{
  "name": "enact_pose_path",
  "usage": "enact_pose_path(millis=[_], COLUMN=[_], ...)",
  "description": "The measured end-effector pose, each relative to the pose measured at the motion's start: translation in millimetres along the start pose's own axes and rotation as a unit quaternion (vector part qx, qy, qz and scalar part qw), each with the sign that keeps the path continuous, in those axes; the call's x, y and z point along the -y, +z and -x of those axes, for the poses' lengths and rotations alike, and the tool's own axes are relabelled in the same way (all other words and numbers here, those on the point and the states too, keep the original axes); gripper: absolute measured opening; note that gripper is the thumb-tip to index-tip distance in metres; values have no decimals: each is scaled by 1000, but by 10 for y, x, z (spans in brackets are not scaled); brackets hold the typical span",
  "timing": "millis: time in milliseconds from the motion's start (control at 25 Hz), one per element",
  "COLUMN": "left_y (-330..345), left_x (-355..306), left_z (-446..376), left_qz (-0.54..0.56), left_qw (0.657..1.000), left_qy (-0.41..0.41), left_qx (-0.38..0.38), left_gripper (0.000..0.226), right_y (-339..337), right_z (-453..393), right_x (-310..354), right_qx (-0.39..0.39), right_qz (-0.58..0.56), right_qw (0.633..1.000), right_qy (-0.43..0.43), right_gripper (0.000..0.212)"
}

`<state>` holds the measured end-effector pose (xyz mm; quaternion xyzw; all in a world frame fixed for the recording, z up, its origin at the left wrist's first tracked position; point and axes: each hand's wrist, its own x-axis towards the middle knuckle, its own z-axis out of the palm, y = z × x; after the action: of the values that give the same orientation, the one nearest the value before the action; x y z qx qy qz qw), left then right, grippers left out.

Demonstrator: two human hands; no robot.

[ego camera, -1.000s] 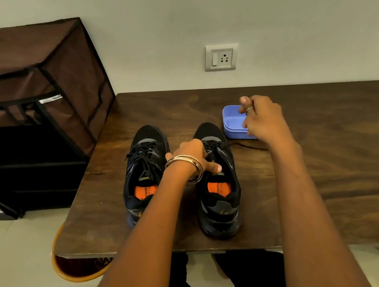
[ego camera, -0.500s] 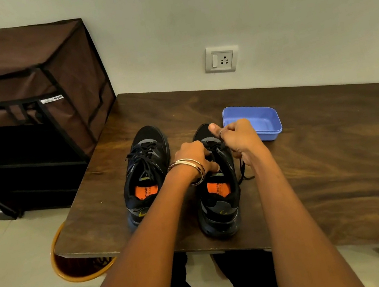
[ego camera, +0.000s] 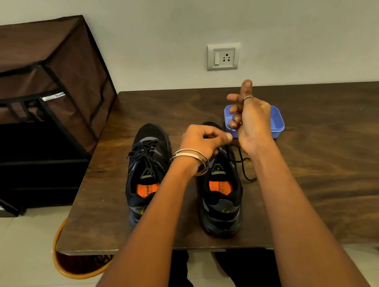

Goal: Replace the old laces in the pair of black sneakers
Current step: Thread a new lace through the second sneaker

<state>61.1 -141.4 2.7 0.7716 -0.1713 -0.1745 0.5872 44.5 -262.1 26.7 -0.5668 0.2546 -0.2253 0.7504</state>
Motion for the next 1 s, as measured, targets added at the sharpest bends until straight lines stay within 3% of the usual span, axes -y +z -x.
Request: enact_pose_path(millis=[120,240,400,560,680,760,840,1000], left_y=[-85,-128,-157,-234,-203,-112,-28,27], left_x=[34,35,45,207,233,191,150,123], left_z=[-19,-41,-60,-122,-100,-66,-48,-41], left_qz=[128,190,202,11,-150,-255,-329,-398], left_qw=[985,970,961,978,979,959,936,910], left_qy=[-82,-122,-148,-161,-140,-114,-98,-100], left_qx=[-78,-91,-118,-130,-19,51,73,61], left_gripper=[10,12,19,10,16,41,58,51], right_y=[-80,-166,-234,-291,-308,-335,-339,-279], right_z=[3,81,-8,-109,-110,-119,-131,-115], right_x=[-36,-122,-118,-104,-139,-147,-158,-272], right_qx=[88,196,156,159,173,137,119,111], right_qz=[171,257,316,432,502,497,487,497], right_qw=[981,946,933,884,841,850,859,856], right_qy=[8,9,-72,-82,-100,-109,-101,-92], right_gripper=[13,7,3,10,12,11,8,3])
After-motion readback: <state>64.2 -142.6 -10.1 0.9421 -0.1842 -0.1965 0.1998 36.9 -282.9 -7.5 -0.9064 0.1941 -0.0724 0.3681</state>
